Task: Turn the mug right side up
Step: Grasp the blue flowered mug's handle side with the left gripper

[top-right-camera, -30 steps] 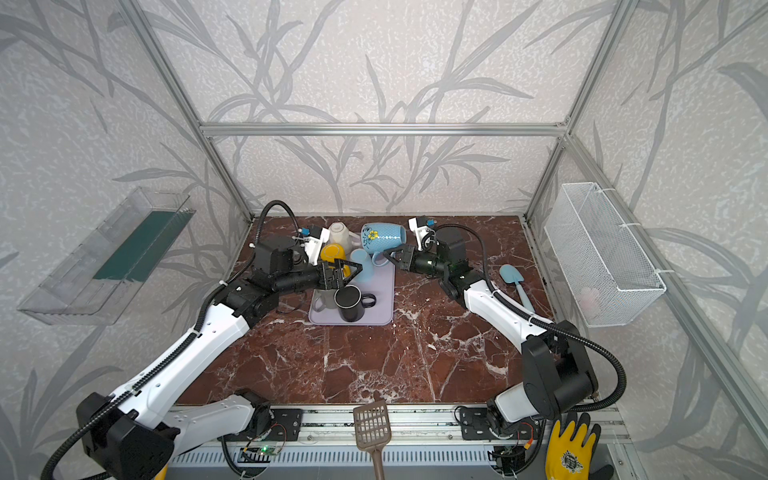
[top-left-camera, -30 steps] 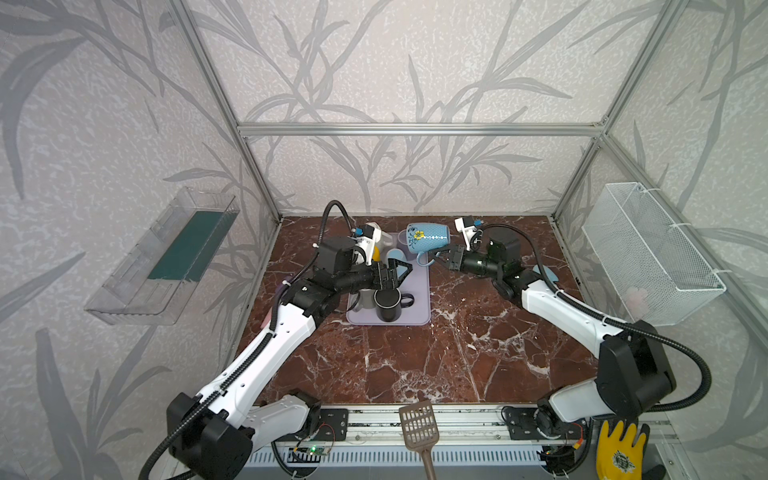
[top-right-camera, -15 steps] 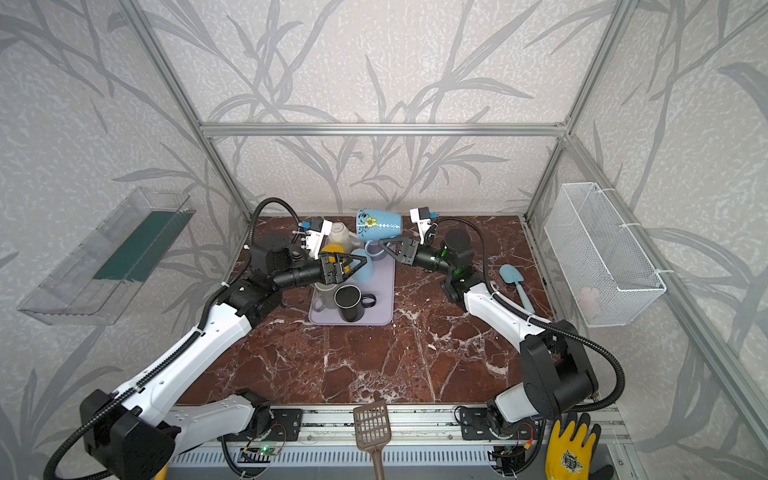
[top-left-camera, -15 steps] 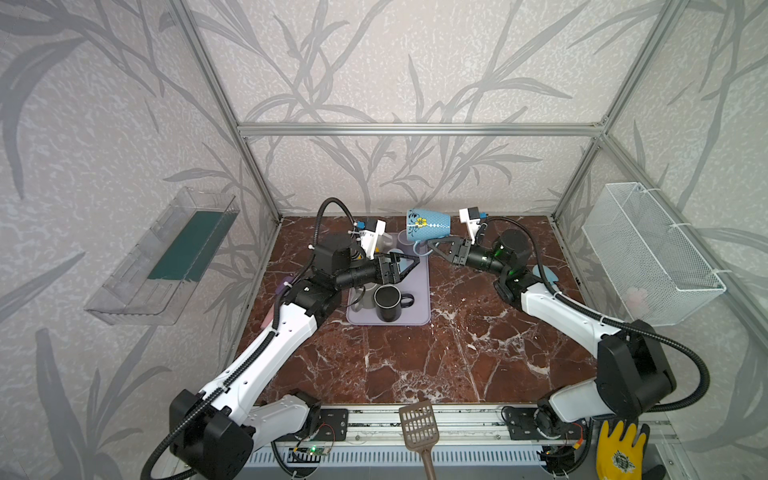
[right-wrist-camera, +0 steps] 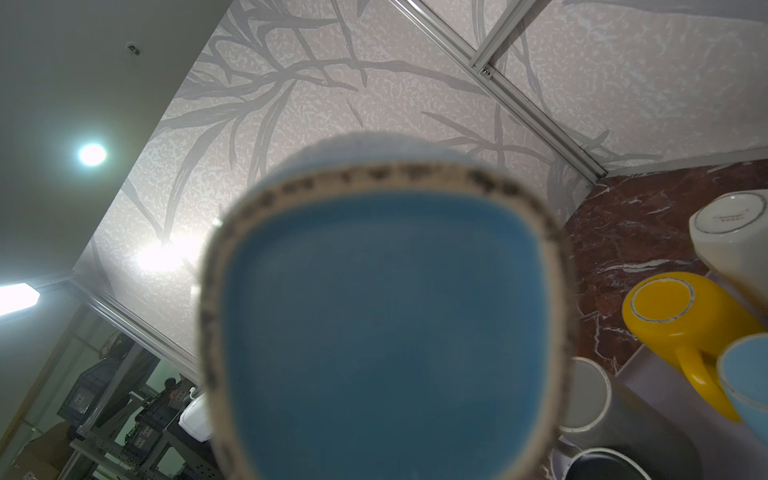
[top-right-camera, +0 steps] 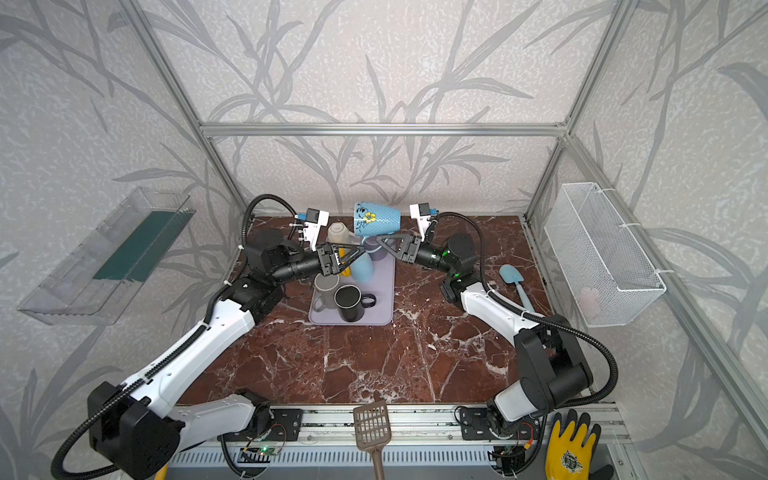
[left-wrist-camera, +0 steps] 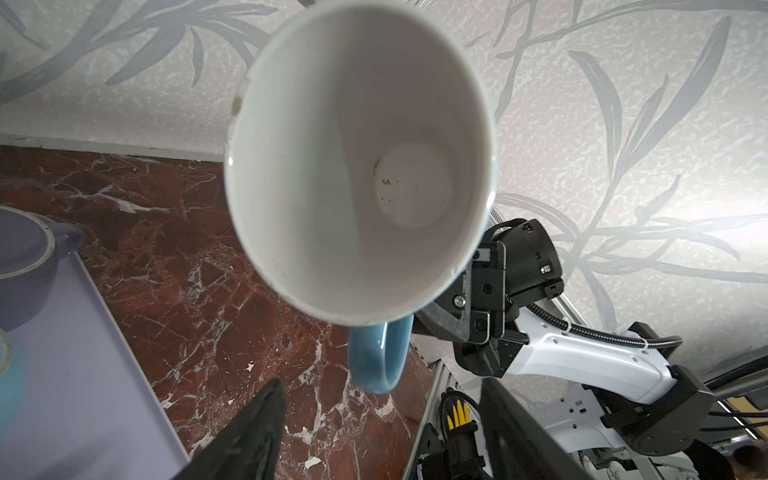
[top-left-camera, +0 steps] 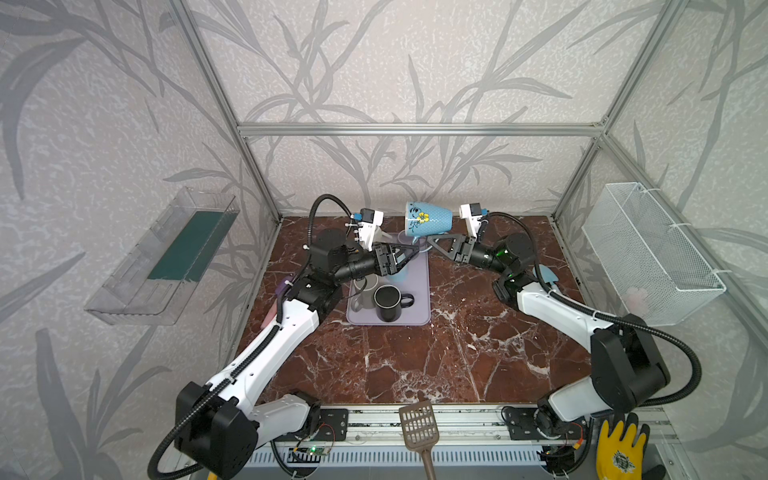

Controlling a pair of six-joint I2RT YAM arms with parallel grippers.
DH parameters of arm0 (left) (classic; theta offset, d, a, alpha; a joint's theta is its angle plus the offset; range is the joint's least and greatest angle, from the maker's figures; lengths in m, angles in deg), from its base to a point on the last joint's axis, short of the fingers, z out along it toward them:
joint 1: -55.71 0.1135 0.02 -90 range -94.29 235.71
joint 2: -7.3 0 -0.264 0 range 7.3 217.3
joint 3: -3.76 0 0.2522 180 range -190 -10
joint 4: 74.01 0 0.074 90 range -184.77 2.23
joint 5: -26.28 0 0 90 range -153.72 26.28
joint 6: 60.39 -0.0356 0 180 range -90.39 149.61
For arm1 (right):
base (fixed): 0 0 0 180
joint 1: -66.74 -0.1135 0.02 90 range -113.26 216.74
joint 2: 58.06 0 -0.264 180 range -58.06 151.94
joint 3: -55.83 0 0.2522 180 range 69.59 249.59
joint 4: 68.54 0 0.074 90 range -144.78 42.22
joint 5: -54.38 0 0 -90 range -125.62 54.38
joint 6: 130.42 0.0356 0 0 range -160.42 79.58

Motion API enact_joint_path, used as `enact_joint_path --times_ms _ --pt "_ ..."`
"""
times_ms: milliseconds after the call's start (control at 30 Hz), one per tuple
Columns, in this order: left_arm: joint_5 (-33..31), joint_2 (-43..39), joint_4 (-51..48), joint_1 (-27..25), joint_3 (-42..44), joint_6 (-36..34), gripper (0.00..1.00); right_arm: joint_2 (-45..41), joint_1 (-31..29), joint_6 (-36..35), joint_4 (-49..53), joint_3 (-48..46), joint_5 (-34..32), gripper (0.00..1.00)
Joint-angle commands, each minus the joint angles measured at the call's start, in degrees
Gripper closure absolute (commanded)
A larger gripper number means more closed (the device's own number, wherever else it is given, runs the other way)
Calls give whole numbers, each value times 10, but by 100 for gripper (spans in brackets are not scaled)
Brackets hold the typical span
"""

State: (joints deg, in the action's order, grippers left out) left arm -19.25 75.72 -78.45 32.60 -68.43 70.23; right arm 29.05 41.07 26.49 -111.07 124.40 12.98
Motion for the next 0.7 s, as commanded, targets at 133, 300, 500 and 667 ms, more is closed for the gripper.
enact_joint_path --times_ms 133,300,500,667 --pt "21 4 66 6 7 29 30 1 -15 8 -83 8 6 100" --pt "20 8 80 7 8 37 33 3 -21 8 -85 10 5 100" --pt "21 8 96 9 13 45 45 5 -25 9 -90 11 3 100" --pt "18 8 98 10 14 47 53 10 -28 16 -98 12 2 100"
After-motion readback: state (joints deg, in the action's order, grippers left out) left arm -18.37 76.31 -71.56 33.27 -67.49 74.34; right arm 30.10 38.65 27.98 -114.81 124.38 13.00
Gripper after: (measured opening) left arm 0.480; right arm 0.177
